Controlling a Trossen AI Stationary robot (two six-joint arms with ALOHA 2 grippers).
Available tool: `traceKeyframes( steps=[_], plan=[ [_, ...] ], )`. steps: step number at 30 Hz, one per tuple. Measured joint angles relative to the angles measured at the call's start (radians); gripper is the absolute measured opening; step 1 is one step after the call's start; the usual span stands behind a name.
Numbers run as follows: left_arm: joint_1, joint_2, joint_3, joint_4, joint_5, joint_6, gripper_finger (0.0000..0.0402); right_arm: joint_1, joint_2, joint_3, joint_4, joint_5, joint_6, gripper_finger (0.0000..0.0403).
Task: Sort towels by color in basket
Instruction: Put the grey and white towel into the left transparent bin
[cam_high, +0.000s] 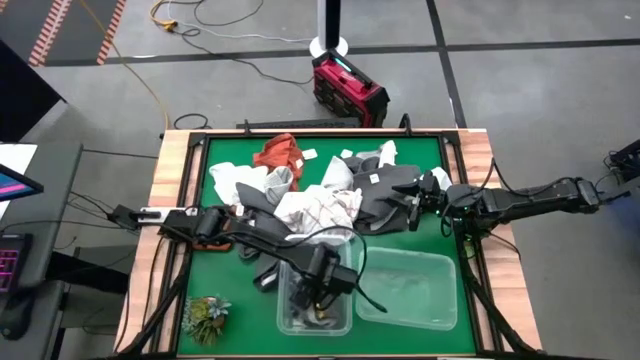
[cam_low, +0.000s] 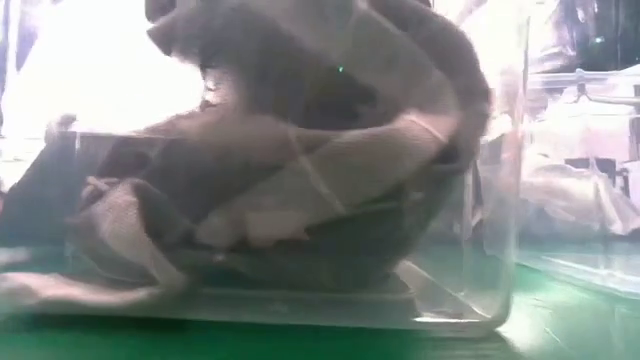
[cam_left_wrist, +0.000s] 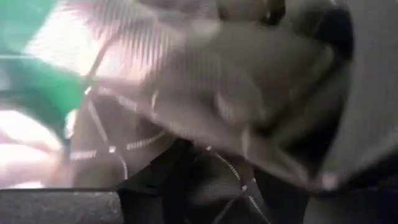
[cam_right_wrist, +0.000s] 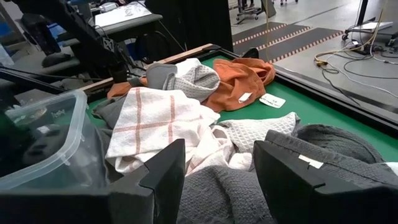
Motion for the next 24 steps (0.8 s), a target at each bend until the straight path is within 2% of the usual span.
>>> traceKeyframes(
  steps=[9,13,17,21,24],
  plan=[
    [-0.023,-0.142,0.001,-0.028,-0.079,-0.057,0.0169,0.0,0.0,0.0,0.001,0.0,0.007,0.0219],
    [-0.025,-0.148,-0.001,-0.008,-0.081,-0.116,0.0169,0.0,0.0,0.0,0.002,0.0,0.007,0.0219],
    [-0.026,-0.142,-0.078,0.087,-0.075,-0.177,0.0169,0.0,0.0,0.0,-0.001,0.0,0.008,0.0219],
    [-0.015,-0.141,-0.211,0.215,-0.011,-0.223,0.0169,0.0,0.0,0.0,0.0,0.0,0.008,0.0219],
    [-0.009,-0.136,-0.29,0.294,-0.003,-0.237,0.0169,0.0,0.0,0.0,0.0,0.0,0.008,0.0219]
  ],
)
